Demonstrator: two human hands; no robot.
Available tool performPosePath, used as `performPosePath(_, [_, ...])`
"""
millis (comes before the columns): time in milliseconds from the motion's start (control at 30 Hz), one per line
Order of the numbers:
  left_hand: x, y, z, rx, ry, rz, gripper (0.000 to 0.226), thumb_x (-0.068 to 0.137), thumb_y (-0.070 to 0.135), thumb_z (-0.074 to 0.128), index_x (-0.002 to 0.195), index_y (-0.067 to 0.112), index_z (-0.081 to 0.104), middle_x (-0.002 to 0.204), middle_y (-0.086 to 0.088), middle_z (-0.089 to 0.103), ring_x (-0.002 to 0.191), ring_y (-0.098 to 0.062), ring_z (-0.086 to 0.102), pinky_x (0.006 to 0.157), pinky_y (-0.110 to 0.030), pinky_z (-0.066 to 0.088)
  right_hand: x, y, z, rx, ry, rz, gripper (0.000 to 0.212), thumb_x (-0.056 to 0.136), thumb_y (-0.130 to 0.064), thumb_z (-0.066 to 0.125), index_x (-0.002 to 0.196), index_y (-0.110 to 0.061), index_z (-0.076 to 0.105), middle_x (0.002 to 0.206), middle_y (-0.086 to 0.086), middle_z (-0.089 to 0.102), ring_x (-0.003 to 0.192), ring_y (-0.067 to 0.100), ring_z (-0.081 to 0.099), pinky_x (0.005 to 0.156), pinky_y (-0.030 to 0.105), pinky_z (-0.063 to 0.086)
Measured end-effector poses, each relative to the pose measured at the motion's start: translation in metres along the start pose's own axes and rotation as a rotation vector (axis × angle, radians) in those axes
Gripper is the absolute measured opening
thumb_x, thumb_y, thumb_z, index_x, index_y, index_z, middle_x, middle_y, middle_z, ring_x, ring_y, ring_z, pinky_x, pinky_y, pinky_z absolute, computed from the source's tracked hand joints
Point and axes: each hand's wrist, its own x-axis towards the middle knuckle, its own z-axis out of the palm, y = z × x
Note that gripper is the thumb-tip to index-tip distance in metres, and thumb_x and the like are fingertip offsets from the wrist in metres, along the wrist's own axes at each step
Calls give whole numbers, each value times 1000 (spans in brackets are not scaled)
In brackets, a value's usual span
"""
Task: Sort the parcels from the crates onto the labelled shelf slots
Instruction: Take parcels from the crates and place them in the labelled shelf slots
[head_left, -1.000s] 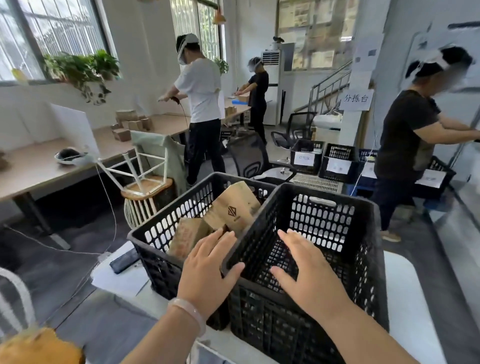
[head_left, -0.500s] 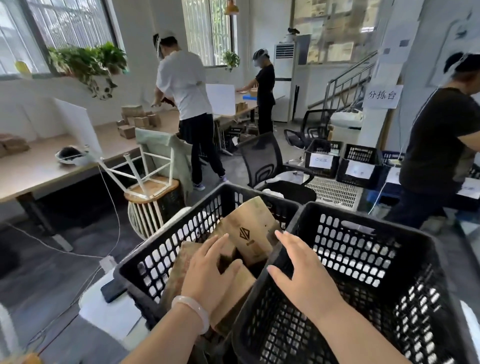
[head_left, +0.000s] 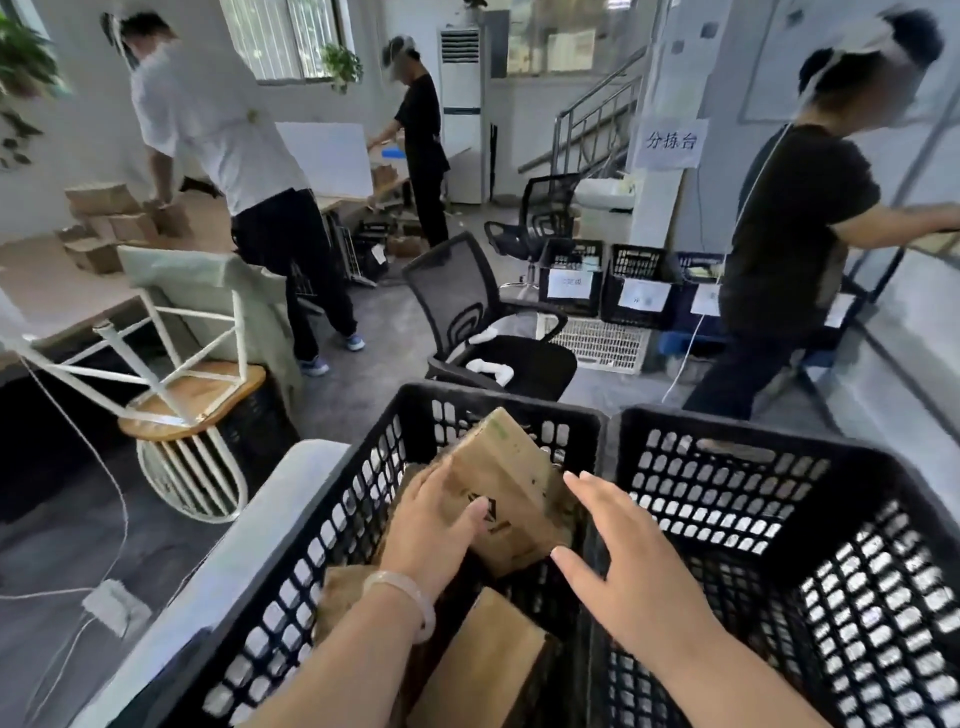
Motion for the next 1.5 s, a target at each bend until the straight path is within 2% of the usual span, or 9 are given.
performPosePath(233, [100, -17, 1, 56, -209, 269, 83, 79, 55, 73, 150, 37, 33, 157, 11, 30, 144, -8, 25, 117, -27, 20, 22, -28, 31, -75, 50, 168, 68, 89, -54, 54, 146, -49, 18, 151, -29, 19, 139, -13, 8, 114, 17, 13])
performPosePath(433, [144, -22, 22, 31, -468, 364, 104, 71, 51, 83, 153, 46, 19, 160, 14, 21, 147, -11, 19, 119, -32, 20, 18, -34, 40, -147, 59, 285, 67, 90, -53, 53, 148, -47, 21, 150, -31, 17, 137, -16, 3, 105, 2, 2])
performPosePath(800, [127, -27, 5, -150, -316, 332, 89, 74, 49, 80, 140, 67, 22, 146, 16, 41, 129, -16, 46, 106, -47, 44, 7, -38, 37, -109, 95, 346, 65, 90, -50, 56, 147, -45, 25, 149, -30, 23, 135, -18, 10, 105, 2, 6])
performPosePath(933, [101, -18, -31, -358, -168, 326, 87, 74, 36, 83, 138, 65, 31, 132, 21, 50, 115, 7, 50, 98, -36, 50, 6, -37, 34, 119, 194, 422, 69, 88, -48, 61, 146, -46, 24, 144, -32, 28, 133, -16, 20, 109, 16, 20])
performPosePath(1067, [60, -2, -60, -465, -117, 384, 90, 74, 22, 85, 139, 60, 35, 128, 27, 54, 119, 1, 53, 95, -37, 52, 13, -40, 18, 415, 243, 522, 68, 89, -44, 63, 148, -38, 30, 142, -27, 40, 122, -17, 39, 102, 15, 35])
performPosePath(1200, [25, 23, -81, -474, -103, 547, 96, 71, 24, 88, 144, 51, 33, 138, 27, 47, 130, -2, 45, 100, -39, 47, 23, -45, -4, 818, 157, 584, 23, 90, -54, 56, 113, -50, 58, 116, -26, 64, 95, -16, 58, 89, 20, 47])
performPosePath(1267, [9, 31, -87, -488, -122, 593, 105, 66, 36, 87, 149, 45, 23, 148, 20, 37, 138, -4, 37, 110, -37, 41, 21, -43, -10, 863, 164, 568, 30, 87, -57, 58, 114, -46, 58, 112, -22, 67, 97, -7, 63, 96, 32, 50])
performPosePath(1333, [-3, 40, -95, -431, -118, 603, 108, 64, 53, 85, 146, 54, 15, 143, 30, 25, 136, 10, 26, 109, -13, 33, 17, -40, -13, 832, 208, 530, 42, 78, -58, 65, 117, -45, 55, 111, -22, 66, 104, 0, 63, 99, 38, 48])
performPosePath(1500, [-19, 46, -117, -540, -145, 460, 54, 82, 65, 60, 131, 64, 37, 130, 41, 39, 128, 14, 36, 98, -12, 39, 8, -39, -21, 1008, 200, 389, 67, 64, -50, 82, 125, -41, 54, 120, -11, 65, 115, 12, 60, 101, 44, 46])
